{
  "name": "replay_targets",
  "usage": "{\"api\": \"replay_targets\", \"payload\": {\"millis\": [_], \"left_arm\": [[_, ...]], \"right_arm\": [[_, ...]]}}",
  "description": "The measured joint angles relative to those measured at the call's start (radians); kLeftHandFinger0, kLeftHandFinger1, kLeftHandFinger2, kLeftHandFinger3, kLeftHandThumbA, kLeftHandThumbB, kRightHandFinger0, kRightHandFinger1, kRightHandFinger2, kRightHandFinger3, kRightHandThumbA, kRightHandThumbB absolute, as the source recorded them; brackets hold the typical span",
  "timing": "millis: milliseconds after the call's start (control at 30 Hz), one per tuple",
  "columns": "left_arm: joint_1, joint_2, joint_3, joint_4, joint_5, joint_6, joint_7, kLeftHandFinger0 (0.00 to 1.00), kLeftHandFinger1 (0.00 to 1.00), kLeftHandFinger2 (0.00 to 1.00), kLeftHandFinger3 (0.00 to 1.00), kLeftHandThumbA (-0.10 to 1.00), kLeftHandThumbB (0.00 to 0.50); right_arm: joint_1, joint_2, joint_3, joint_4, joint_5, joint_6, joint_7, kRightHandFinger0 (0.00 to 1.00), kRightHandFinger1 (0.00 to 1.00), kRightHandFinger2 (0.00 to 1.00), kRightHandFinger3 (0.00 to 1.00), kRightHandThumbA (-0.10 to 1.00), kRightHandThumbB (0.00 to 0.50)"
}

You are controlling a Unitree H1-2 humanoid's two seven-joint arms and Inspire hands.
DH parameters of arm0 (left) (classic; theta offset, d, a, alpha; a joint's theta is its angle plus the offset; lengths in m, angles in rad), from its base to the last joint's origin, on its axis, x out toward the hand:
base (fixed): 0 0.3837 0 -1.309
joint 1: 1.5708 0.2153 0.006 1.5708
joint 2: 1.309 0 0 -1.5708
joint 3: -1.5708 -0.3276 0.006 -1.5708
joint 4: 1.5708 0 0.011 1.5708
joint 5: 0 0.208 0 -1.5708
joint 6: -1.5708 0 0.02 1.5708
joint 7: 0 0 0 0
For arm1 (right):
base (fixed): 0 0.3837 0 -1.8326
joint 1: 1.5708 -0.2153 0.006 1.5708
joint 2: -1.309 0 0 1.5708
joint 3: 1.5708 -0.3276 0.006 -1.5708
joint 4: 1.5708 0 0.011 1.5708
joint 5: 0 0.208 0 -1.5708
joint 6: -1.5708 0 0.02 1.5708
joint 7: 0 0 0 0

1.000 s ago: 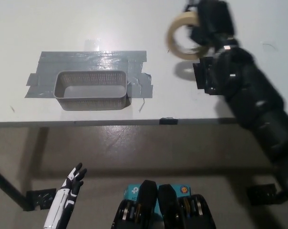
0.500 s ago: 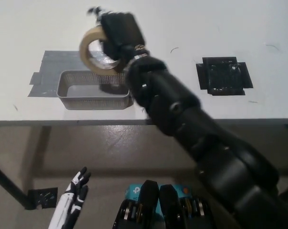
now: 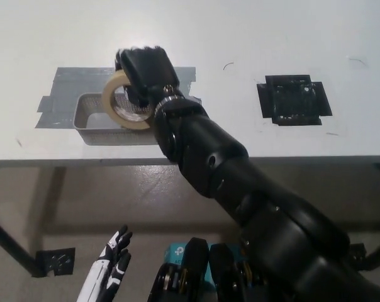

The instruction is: The robot picks the tape placed on the black area with right hand and places it in the small grey container.

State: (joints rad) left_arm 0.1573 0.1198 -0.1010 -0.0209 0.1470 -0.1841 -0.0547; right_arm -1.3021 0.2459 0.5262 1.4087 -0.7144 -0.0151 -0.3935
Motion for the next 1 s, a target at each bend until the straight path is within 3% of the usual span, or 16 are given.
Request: {"api": "replay_targets", "payload": {"millis": [67,167,200,300,400,433,500,567,600,633,667,700,767,800,900,1000], "left_arm": [[0.005,-0.001,-0.001,0.000,0.001,0.000,0.000,1.00,1.00,1.00,1.00,0.95,0.180],[0.010,-0.002,-0.003,-0.006,0.004,0.000,0.000,1.00,1.00,1.00,1.00,0.97,0.171],[0.013,-0.002,-0.003,-0.008,0.004,0.000,0.000,1.00,1.00,1.00,1.00,0.97,0.171],[0.022,-0.001,-0.003,-0.009,0.005,0.000,-0.001,1.00,1.00,1.00,1.00,0.95,0.164],[0.028,0.000,-0.003,-0.009,0.005,0.000,-0.002,1.00,1.00,1.00,1.00,0.96,0.170],[0.028,0.000,-0.003,-0.009,0.006,0.000,-0.002,1.00,1.00,1.00,1.00,0.96,0.178],[0.028,0.000,-0.004,-0.009,0.009,0.000,-0.002,1.00,1.00,1.00,1.00,0.97,0.178],[0.029,0.000,-0.004,-0.009,0.010,0.000,-0.003,1.00,1.00,1.00,1.00,0.97,0.176],[0.029,0.000,-0.004,-0.009,0.011,0.000,-0.003,1.00,1.00,1.00,1.00,0.98,0.178],[0.029,0.000,-0.005,-0.009,0.013,0.000,-0.003,1.00,1.00,1.00,1.00,0.99,0.177],[0.029,0.000,-0.005,-0.009,0.015,0.000,-0.003,1.00,1.00,1.00,1.00,0.99,0.174],[0.029,0.000,-0.006,-0.009,0.016,0.000,-0.003,1.00,1.00,1.00,1.00,1.00,0.174],[0.029,0.002,-0.007,-0.009,0.020,0.001,-0.005,1.00,1.00,1.00,1.00,1.00,0.174],[0.029,0.003,-0.008,-0.009,0.021,0.001,-0.007,1.00,1.00,1.00,1.00,1.00,0.177],[0.029,0.005,-0.010,-0.010,0.022,0.002,-0.010,1.00,1.00,1.00,1.00,1.00,0.170],[0.029,0.009,-0.012,-0.014,0.021,0.002,-0.015,1.00,1.00,1.00,1.00,0.98,0.159]], "right_arm": [[0.003,-0.004,0.024,0.002,-0.004,0.002,-0.011,0.00,0.08,0.46,0.46,-0.10,0.241],[0.016,-0.011,0.056,0.004,-0.010,0.006,-0.034,0.00,0.09,0.50,0.41,-0.10,0.184],[0.022,-0.014,0.065,0.004,-0.012,0.007,-0.043,0.00,0.06,0.47,0.35,-0.10,0.191],[0.035,-0.028,0.087,0.004,-0.016,0.006,-0.076,0.00,0.03,0.45,0.38,-0.10,0.153],[0.048,-0.038,0.102,0.004,-0.017,-0.002,-0.111,0.00,0.03,0.44,0.51,-0.04,0.154],[0.050,-0.039,0.104,0.004,-0.017,-0.003,-0.121,0.00,0.01,0.38,0.55,0.01,0.161],[0.050,-0.038,0.105,0.004,-0.016,-0.006,-0.141,0.00,0.01,0.31,0.62,0.02,0.221],[0.051,-0.038,0.103,0.004,-0.015,-0.010,-0.161,0.00,0.06,0.35,0.52,0.05,0.222],[0.051,-0.038,0.101,0.004,-0.014,-0.012,-0.167,0.00,0.09,0.43,0.34,0.01,0.182],[0.051,-0.037,0.099,0.004,-0.013,-0.014,-0.175,0.00,0.15,0.56,0.24,-0.04,0.156],[0.051,-0.037,0.098,0.004,-0.012,-0.016,-0.185,0.00,0.20,0.67,0.27,-0.06,0.133],[0.051,-0.037,0.097,0.004,-0.011,-0.018,-0.194,0.00,0.26,0.75,0.37,-0.06,0.123],[0.051,-0.037,0.090,0.004,-0.006,-0.024,-0.214,0.00,0.25,0.70,0.54,-0.05,0.111],[0.051,-0.037,0.085,0.004,-0.003,-0.027,-0.226,0.00,0.19,0.63,0.64,-0.01,0.114],[0.050,-0.036,0.073,0.004,0.002,-0.042,-0.254,0.00,0.02,0.48,0.37,-0.02,0.114],[0.047,-0.032,0.062,0.004,0.004,-0.051,-0.281,0.00,0.00,0.48,0.17,-0.06,0.102]]}}
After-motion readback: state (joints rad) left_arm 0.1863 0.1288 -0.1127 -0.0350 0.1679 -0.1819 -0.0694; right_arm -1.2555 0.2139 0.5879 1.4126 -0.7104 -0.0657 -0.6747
